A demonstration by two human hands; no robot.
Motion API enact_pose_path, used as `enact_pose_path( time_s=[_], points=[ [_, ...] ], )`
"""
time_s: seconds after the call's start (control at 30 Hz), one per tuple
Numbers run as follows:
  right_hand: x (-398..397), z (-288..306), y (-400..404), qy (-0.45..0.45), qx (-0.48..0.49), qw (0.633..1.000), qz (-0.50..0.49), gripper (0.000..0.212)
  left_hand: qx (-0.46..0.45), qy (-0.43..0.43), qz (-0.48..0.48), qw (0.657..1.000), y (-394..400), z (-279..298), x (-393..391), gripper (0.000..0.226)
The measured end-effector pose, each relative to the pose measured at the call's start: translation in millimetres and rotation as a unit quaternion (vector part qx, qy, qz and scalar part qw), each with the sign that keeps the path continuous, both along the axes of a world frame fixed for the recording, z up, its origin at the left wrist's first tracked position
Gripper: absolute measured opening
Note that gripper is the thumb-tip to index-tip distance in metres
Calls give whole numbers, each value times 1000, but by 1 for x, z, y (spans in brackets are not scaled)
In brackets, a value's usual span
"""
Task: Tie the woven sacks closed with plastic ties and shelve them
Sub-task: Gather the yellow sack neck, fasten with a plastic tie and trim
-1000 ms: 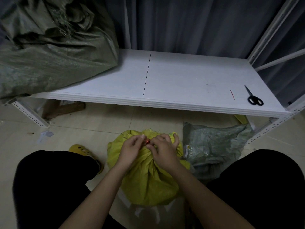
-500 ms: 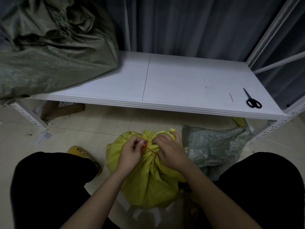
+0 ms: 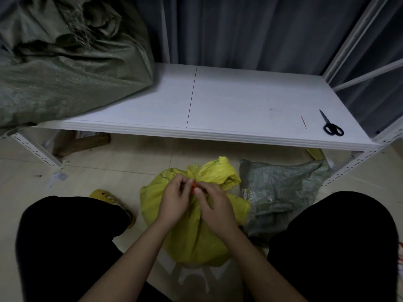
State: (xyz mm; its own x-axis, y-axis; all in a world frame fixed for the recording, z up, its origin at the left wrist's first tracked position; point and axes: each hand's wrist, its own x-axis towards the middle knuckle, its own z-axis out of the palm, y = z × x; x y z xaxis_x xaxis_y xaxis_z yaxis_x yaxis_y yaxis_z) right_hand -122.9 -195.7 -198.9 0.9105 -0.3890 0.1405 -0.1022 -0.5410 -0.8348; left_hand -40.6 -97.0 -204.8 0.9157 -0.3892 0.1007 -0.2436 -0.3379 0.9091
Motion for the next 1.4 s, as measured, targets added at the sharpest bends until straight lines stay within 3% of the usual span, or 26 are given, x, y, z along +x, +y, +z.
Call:
enact_pose_path(
  time_s=[0.13, 0.23, 0.43, 0.6, 0.87, 1.03, 1.4],
  points=[
    [7, -2, -1, 14, 77, 996, -45, 19, -23, 42, -25, 999, 2, 6, 1, 12],
    [10, -1, -2, 22, 85, 995, -54, 15, -27, 44, -33, 998, 5, 7, 3, 17],
    [16, -4, -1, 20, -64, 996, -65, 16, 3, -17, -46, 999, 2, 0, -2, 14],
    [13, -17, 2, -42, -119, 988, -85, 21, -11, -74, -3, 997, -2, -3, -11, 15],
    [11, -30, 2, -49, -141, 984, -100, 13, -69, -30, 45, 996, -2, -3, -22, 31],
    [14, -30, -2, -45, -154, 983, -89, 15, -115, 27, 49, 992, 0, -4, -23, 29],
    [12, -41, -25, -77, -196, 975, -63, 14, -97, -70, -23, 993, 6, 15, -31, 24]
  ],
)
